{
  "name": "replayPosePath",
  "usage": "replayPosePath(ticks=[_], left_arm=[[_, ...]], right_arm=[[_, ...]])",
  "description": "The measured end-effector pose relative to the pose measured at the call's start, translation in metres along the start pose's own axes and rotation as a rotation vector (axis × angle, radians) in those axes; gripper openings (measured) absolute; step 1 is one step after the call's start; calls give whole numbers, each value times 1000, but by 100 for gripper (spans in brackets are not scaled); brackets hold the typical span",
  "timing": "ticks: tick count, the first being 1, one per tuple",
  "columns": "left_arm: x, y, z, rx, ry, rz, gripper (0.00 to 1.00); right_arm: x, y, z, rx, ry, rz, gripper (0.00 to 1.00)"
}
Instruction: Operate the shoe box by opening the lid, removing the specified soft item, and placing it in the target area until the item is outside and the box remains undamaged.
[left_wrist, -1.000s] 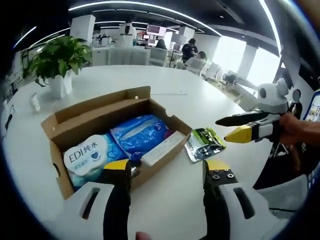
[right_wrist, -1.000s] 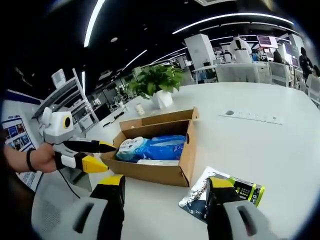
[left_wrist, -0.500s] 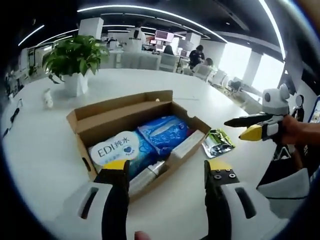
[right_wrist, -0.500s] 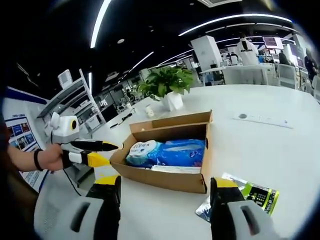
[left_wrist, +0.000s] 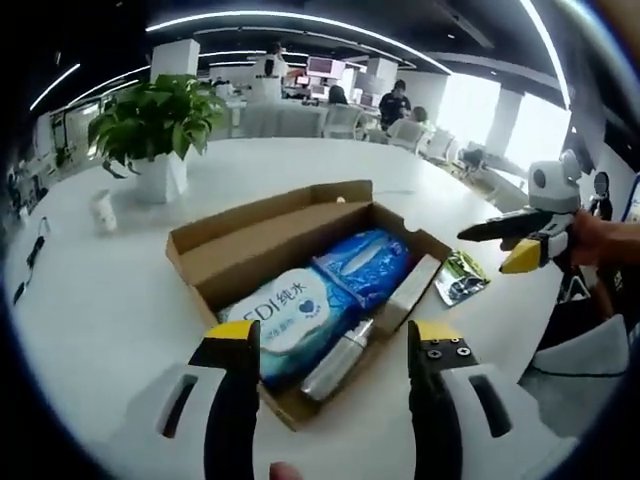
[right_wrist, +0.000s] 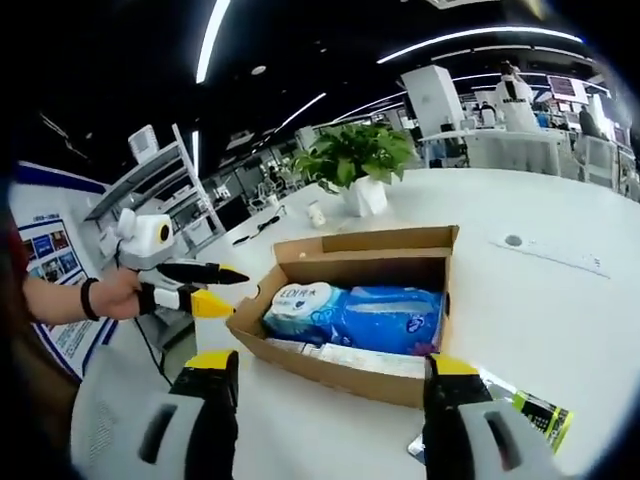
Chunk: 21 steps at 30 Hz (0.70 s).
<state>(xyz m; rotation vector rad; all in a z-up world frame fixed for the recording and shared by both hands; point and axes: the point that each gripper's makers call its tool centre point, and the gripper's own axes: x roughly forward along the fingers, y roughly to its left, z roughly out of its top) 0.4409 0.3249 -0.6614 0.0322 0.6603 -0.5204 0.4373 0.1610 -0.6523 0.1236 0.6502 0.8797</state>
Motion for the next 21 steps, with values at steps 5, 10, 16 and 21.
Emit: replayPosePath(ticks=[5,10,16,21], left_arm=[[5,8,0,83,46,-9,60],[10,15,3,130,73,-25,60],[17,23,6,203,119,-48,60],[21,27,6,230,145,-63,60]], right_arm=[[19,5,10,-64,44,34,70],[38,9,21,-132,79,63,69],[59,19,28,-211,136,117,68],[76,23,30,-267,184,142,68]])
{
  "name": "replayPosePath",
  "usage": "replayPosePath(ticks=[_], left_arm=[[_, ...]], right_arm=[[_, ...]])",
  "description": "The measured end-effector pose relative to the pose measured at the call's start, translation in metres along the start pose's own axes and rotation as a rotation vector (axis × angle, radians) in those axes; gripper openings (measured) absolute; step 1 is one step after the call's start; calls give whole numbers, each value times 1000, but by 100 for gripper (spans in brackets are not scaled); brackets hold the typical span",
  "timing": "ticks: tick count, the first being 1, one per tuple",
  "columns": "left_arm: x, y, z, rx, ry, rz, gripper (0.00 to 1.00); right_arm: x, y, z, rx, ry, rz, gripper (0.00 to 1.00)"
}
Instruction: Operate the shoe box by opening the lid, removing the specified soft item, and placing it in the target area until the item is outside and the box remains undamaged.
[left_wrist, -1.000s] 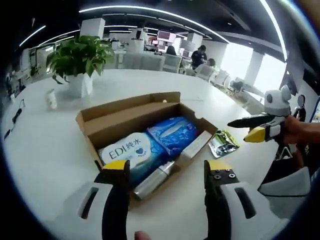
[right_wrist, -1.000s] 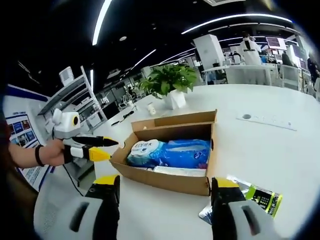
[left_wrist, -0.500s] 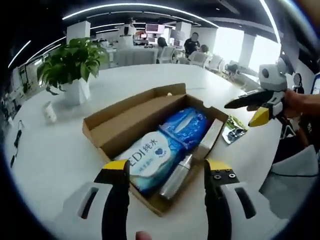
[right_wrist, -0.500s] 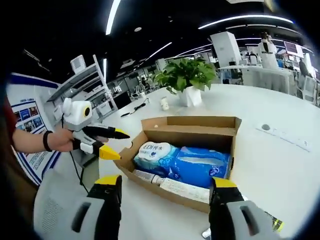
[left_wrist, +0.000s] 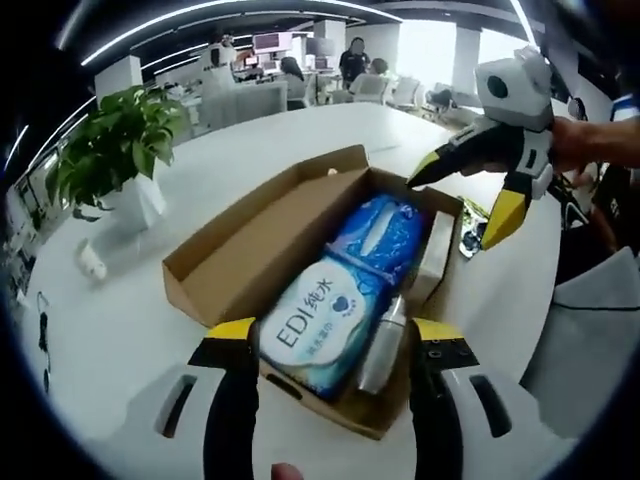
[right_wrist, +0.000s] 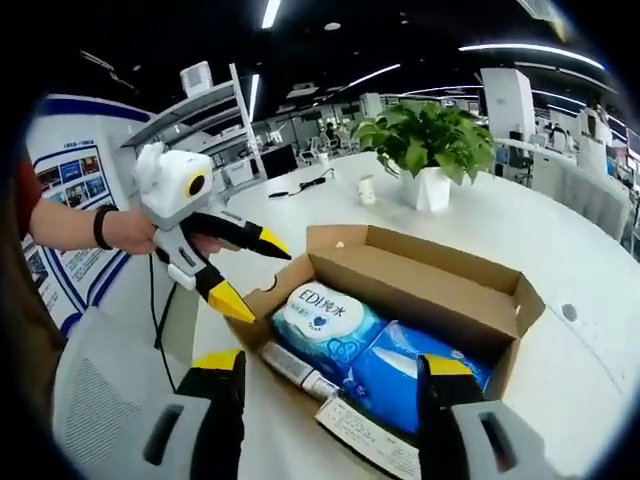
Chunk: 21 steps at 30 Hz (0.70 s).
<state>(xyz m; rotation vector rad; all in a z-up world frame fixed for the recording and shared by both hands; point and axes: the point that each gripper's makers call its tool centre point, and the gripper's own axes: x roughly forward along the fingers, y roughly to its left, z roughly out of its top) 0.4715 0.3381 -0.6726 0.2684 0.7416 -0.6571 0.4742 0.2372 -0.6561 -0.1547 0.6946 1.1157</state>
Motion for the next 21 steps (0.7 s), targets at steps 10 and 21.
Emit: replayPosePath(ticks=[10,21], left_arm=[[11,4,-6,109,83,-40,60],[33,16,-23,193,177,-68,60]], right_arm=[[24,-4,5,-91,81,38,67],[63,-4,-7,-239,227,104,67]])
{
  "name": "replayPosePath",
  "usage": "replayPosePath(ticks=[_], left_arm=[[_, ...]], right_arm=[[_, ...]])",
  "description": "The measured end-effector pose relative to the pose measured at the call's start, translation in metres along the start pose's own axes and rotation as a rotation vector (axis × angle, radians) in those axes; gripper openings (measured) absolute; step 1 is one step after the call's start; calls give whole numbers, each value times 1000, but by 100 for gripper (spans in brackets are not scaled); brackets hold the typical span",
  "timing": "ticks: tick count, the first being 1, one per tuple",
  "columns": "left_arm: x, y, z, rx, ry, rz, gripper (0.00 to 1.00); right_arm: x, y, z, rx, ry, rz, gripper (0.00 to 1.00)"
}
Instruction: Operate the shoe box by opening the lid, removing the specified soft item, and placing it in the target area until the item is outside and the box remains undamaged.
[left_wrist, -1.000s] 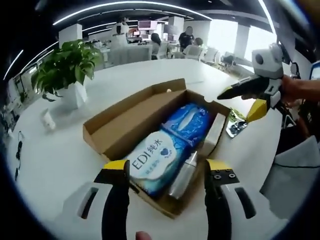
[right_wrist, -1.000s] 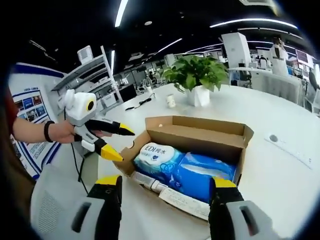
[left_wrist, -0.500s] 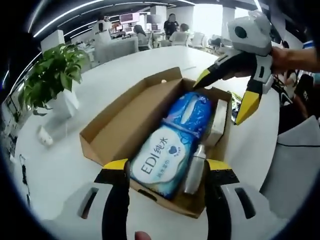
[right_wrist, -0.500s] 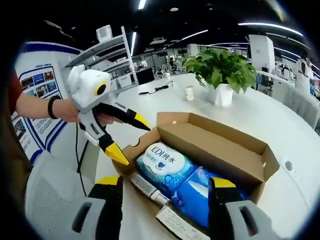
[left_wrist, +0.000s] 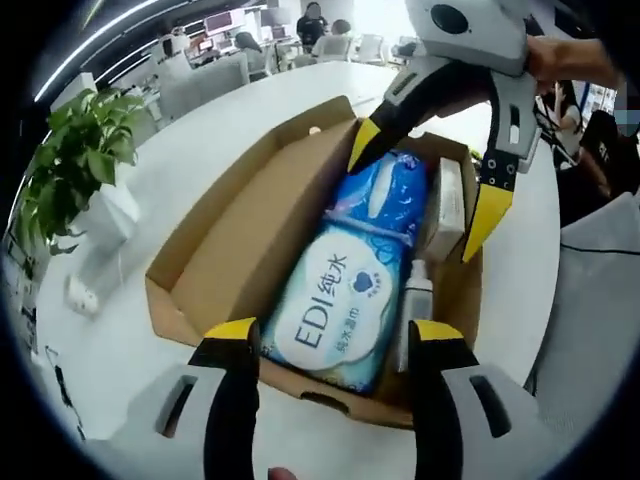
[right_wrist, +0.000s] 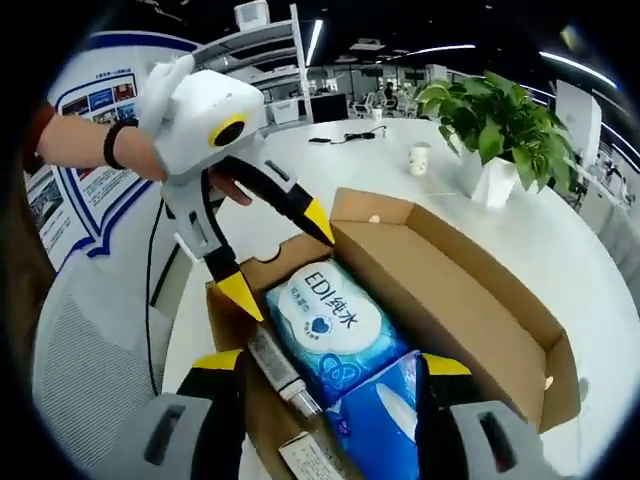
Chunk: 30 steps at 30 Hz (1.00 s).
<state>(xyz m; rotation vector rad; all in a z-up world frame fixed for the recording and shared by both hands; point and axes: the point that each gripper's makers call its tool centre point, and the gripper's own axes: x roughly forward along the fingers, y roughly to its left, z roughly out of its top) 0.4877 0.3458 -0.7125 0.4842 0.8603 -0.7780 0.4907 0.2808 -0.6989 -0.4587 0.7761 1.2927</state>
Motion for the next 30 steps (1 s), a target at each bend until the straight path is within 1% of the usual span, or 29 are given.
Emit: replayPosePath(ticks=[2,4,6,8,11,13,15,17,18,21,22,26,28,30], left_arm=[[4,-1,-1,20,12,-9,60],[7,0,-1,5,8,-21,60],[11,1,-1,22,17,-22,60],[14,1,-3,40,35,-28,60],[20,1,-7,77,61,-35,60],[23,0,-8,88,69,-45,58],[26,3,-9,94,75,-40,56],[31,4,-13,93,87,-46,58],[37,6,-16,89,95,-54,57],[40,5,-17,116,102,-55,59],[40,5,-16,119,102,-56,59],[39,3,-16,117,97,-61,57],[36,-1,-17,125,97,-77,57],[36,-2,-17,144,97,-82,56]], right_arm=[[8,-2,-1,-25,25,8,67],[15,-6,-4,-66,56,-7,67],[21,-6,-1,-72,48,4,67],[28,-5,0,-70,59,23,67],[39,-11,-6,-96,107,39,67],[44,-14,-7,-98,117,33,66],[46,-12,-7,-94,118,49,66],[49,-10,-8,-107,127,55,66],[51,-10,-11,-124,145,57,66],[54,-5,-20,-150,175,71,66],[57,-9,-21,-175,170,66,67],[55,-8,-20,-174,157,64,67],[54,-8,-23,-179,156,71,64],[53,-13,-23,-204,154,61,59]])
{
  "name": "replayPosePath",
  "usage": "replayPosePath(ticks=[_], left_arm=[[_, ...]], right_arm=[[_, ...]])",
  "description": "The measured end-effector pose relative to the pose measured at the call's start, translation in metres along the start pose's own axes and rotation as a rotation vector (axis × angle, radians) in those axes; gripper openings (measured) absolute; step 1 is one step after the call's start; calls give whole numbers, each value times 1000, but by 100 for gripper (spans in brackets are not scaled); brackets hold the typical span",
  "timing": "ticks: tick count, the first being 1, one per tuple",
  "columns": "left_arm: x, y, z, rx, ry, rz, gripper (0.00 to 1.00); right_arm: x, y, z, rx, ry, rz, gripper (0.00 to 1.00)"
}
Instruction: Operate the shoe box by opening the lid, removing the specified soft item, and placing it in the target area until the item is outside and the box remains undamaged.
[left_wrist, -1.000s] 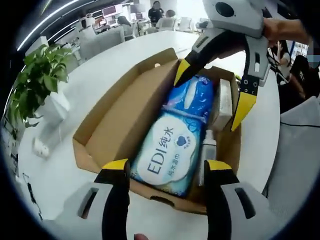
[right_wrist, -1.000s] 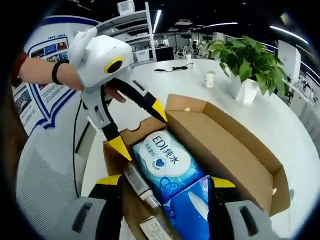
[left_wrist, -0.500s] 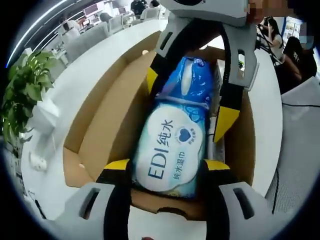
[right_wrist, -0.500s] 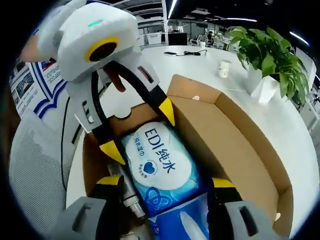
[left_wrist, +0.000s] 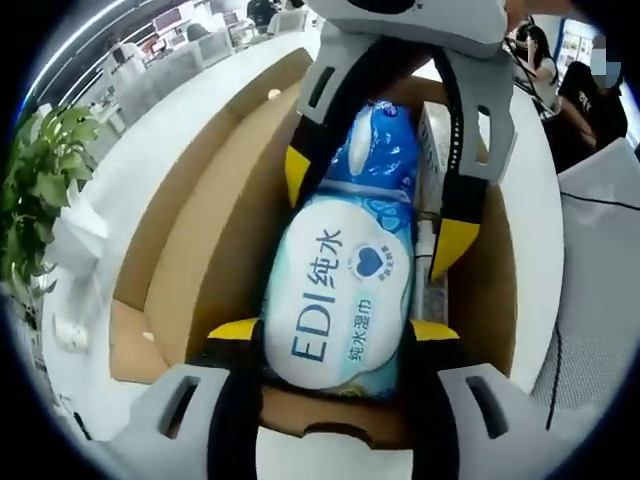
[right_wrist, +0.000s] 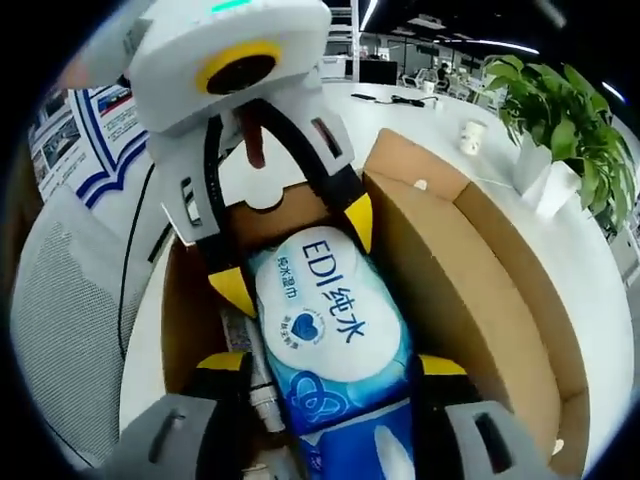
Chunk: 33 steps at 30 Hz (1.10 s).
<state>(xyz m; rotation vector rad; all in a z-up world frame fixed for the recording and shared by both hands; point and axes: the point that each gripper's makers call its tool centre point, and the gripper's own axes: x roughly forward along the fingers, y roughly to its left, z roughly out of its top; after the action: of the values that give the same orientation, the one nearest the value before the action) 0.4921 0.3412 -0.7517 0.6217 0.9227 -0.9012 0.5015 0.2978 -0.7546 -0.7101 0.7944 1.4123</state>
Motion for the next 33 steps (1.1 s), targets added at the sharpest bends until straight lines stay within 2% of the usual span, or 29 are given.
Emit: replayPosePath(ticks=[2,4,9,12,21,24,33], left_arm=[[1,1,1,26,5,-4,57],[5,1,1,56,19,-10,57],[14,1,2,110,42,-34,59],[17,-1,2,133,44,-45,61],[31,-1,3,134,-5,-83,64],[41,-4,1,165,-13,-90,68],[38,-7,3,179,-28,-87,68]], right_arm=[[2,-6,0,2,3,-6,56],[7,-8,-1,6,18,0,60],[18,-9,-6,-125,87,-4,62],[18,-4,-6,-125,86,12,64],[24,-2,-14,-234,119,20,63],[29,-2,-17,-288,136,15,64],[32,0,-16,-290,126,34,65]])
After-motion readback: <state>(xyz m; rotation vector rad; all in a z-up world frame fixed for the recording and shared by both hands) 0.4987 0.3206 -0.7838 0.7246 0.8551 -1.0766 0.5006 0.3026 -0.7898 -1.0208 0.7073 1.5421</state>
